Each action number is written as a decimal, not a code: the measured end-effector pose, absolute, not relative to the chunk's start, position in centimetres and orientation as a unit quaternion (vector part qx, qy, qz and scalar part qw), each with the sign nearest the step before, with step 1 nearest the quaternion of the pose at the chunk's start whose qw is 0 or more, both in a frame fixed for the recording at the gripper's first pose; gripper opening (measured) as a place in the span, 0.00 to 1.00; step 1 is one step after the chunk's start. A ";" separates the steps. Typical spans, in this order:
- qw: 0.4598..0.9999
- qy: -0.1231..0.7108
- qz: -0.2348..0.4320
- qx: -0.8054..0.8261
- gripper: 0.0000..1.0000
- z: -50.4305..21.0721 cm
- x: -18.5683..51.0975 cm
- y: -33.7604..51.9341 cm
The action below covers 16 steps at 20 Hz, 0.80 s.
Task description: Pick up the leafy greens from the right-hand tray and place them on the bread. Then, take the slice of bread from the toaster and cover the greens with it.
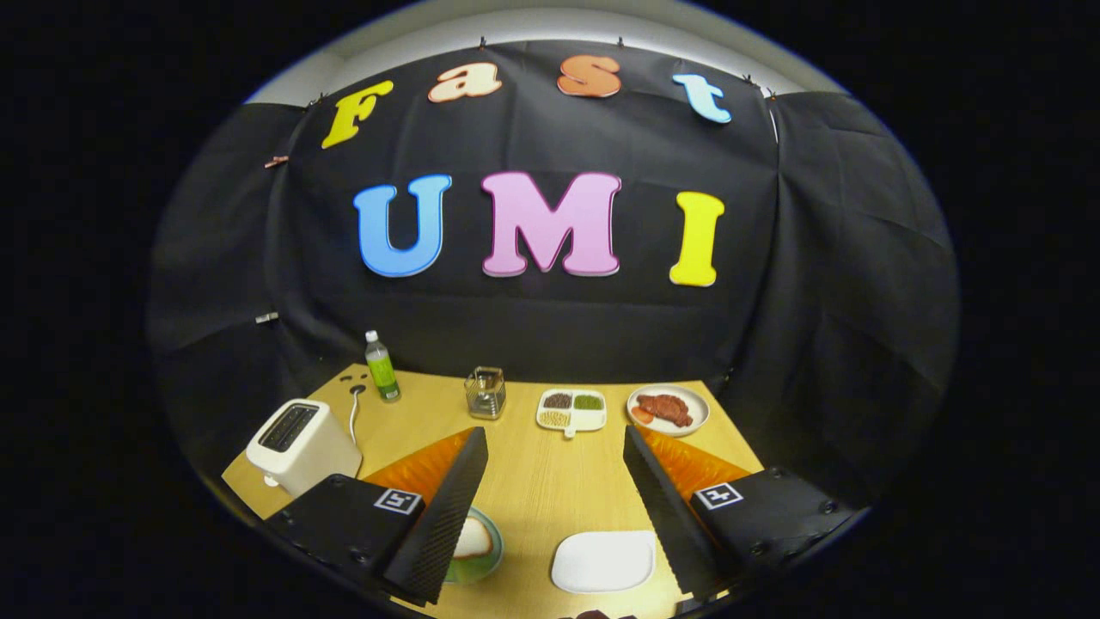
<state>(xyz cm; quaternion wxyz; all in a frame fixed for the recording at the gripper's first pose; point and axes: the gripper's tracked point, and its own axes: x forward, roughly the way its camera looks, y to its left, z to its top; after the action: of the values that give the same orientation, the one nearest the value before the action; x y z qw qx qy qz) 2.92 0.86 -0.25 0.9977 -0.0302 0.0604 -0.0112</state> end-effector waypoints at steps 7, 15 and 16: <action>1.000 0.008 -0.008 -0.013 0.99 3.7 -2.7 -4.2; 0.999 0.004 0.036 -0.031 0.99 2.7 -3.5 -7.1; 0.999 0.006 0.038 -0.031 0.99 2.4 -3.5 -7.3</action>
<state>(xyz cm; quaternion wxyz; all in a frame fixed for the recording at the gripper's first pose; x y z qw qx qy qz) -3.53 -7.34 2.42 0.9988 -0.0308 0.0055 0.0382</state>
